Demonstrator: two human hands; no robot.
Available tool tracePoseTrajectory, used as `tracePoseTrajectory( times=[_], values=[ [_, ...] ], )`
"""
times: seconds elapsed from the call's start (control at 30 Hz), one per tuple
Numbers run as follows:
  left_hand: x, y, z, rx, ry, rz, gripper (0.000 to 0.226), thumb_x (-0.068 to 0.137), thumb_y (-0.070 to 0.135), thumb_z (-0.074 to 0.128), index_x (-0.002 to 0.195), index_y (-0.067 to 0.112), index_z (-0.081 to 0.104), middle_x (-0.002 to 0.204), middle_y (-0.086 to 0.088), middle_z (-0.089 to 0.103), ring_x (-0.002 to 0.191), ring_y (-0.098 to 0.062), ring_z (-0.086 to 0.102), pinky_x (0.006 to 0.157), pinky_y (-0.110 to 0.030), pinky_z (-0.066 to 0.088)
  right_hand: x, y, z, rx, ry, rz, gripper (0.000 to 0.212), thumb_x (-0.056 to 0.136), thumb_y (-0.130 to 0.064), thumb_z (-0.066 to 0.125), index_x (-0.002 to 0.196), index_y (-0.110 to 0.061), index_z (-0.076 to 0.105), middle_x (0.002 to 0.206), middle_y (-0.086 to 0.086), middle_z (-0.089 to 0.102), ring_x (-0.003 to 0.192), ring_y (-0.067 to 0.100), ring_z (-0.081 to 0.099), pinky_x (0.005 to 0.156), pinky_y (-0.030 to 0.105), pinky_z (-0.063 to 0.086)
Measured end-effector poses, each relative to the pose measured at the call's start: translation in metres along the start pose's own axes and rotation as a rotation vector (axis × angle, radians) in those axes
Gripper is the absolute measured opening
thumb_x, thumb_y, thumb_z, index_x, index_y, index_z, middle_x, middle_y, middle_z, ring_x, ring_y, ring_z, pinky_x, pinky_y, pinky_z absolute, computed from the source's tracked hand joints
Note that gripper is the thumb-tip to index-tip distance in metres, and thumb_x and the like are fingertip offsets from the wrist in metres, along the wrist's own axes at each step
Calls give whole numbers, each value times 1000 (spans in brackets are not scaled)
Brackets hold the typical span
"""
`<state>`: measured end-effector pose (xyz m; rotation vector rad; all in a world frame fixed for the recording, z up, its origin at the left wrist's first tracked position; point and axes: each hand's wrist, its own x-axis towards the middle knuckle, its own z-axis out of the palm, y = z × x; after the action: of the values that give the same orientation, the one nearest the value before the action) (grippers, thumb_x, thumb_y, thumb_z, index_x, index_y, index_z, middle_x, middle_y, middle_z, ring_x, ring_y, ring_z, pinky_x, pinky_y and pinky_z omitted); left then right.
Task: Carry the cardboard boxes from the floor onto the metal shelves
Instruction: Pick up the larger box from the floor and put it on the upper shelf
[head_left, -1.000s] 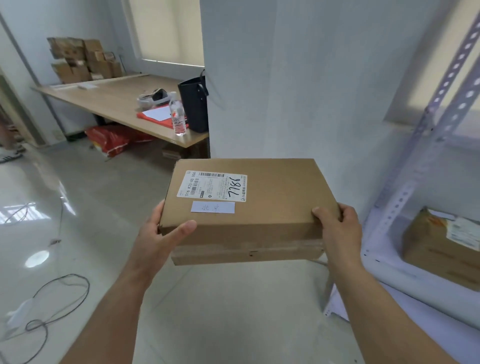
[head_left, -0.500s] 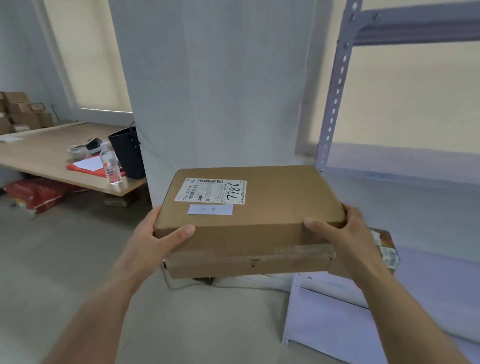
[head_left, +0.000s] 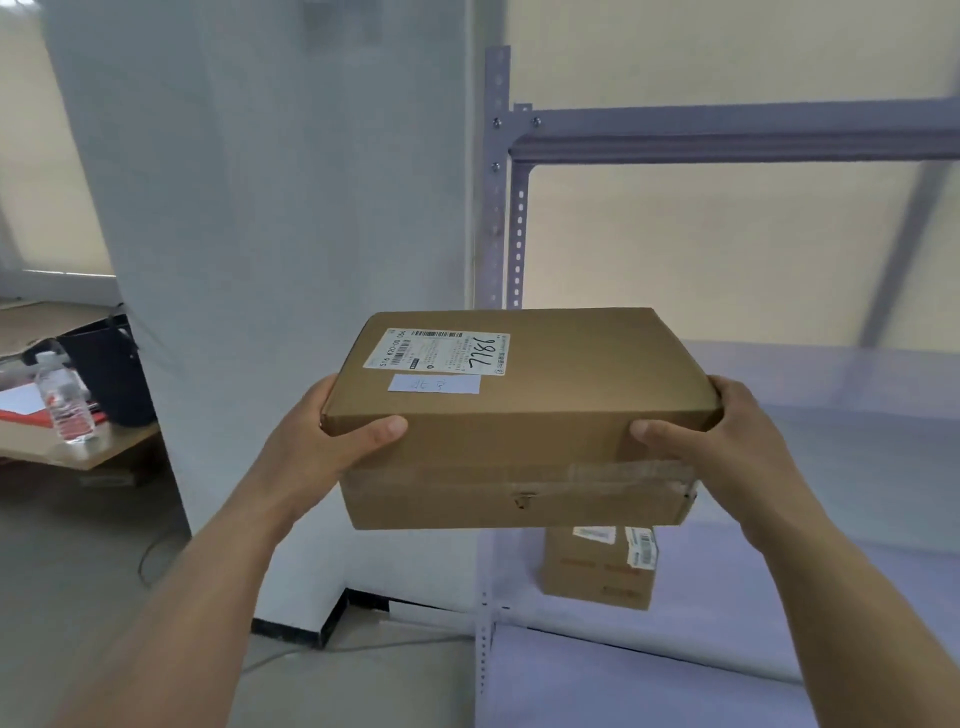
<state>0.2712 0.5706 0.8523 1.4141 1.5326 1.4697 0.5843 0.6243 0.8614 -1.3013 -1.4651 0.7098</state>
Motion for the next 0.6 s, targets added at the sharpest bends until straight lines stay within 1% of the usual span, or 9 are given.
tracePoseTrajectory(
  times=[0.1, 0.3, 0.47, 0.57, 0.6],
  values=[
    [11, 8, 34, -19, -25, 10, 51, 55, 47, 77, 101, 49, 54, 107, 14, 67, 100, -11, 64, 88, -38, 52, 14, 9, -30, -11, 34, -2, 74, 70, -29, 77, 133, -19, 40, 110, -1, 55, 97, 21, 56, 75, 33, 44],
    [43, 24, 93, -20, -75, 27, 44, 57, 45, 76, 97, 49, 55, 105, 15, 67, 99, -11, 65, 88, -40, 53, 45, 29, -74, -42, 100, 27, 74, 70, -30, 76, 133, -18, 40, 114, 1, 55, 100, 23, 55, 74, 33, 45],
    [82, 32, 130, -9, -106, 51, 48, 66, 41, 78, 107, 44, 52, 107, 15, 65, 100, -11, 64, 88, -39, 53, 77, 38, -94, -56, 170, 38, 72, 71, -29, 76, 133, -18, 41, 113, 0, 54, 99, 22, 55, 73, 33, 42],
    [111, 36, 147, 13, -138, 66, 49, 61, 48, 77, 104, 44, 52, 108, 14, 64, 100, -13, 63, 88, -40, 53, 97, 44, -102, -50, 211, 49, 71, 71, -28, 76, 132, -17, 41, 114, 1, 55, 100, 23, 55, 73, 32, 43],
    [121, 36, 153, 11, -148, 72, 49, 62, 47, 77, 104, 44, 53, 108, 13, 64, 100, -14, 63, 88, -40, 53, 104, 46, -104, -49, 222, 56, 72, 71, -28, 77, 132, -17, 41, 115, 2, 55, 100, 23, 55, 73, 32, 44]
  ],
)
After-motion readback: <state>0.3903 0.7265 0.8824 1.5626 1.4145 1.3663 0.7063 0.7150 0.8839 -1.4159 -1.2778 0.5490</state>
